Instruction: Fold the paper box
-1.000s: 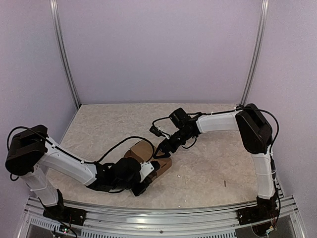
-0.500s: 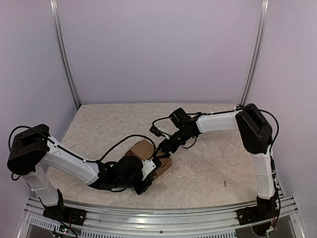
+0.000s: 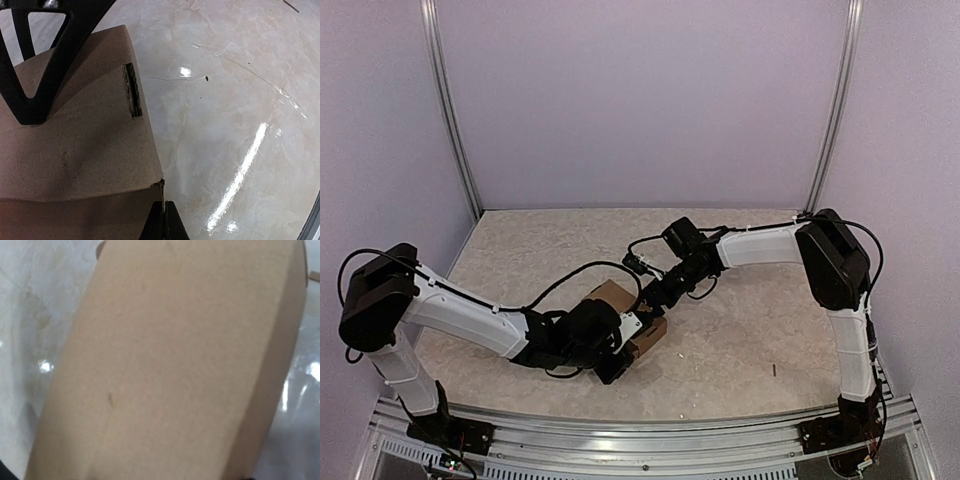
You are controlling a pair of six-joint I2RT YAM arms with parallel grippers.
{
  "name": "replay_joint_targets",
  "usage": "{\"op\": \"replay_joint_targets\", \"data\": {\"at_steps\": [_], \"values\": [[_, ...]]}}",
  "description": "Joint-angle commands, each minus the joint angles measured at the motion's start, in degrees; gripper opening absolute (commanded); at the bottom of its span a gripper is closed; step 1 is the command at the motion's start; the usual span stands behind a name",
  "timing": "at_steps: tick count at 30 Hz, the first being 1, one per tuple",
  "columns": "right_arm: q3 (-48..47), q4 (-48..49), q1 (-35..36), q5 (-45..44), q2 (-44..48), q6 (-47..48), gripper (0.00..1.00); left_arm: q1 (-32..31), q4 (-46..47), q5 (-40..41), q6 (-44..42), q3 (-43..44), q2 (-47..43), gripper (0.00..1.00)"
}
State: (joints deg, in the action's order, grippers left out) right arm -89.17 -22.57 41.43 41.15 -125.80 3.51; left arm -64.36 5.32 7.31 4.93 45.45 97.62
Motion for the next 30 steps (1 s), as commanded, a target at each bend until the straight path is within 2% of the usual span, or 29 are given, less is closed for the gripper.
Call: {"op": "replay_joint_targets", "data": {"at_steps": [1, 10, 21, 30], "values": [[2.07, -3.19, 0.57, -0.89, -1.82, 0.49, 0.69, 0.99, -3.39, 1.67, 1.27, 4.56, 1.37, 0.00], [2.34, -2.79, 0.58, -0.19, -2.09, -0.15, 0.69, 0.74, -10.98, 3.29, 4.30, 10.15, 3.72, 0.00], [2.35, -3.48, -0.82, -0.14, -0.56, 0.24, 0.70, -0.94, -9.44, 6.79, 6.59, 6.43, 1.35, 0.00], [5.59, -5.19, -1.18, 1.33, 3.23, 2.80, 0.76, -0.27, -9.04, 6.68, 5.73, 5.61, 1.91, 0.00]]}}
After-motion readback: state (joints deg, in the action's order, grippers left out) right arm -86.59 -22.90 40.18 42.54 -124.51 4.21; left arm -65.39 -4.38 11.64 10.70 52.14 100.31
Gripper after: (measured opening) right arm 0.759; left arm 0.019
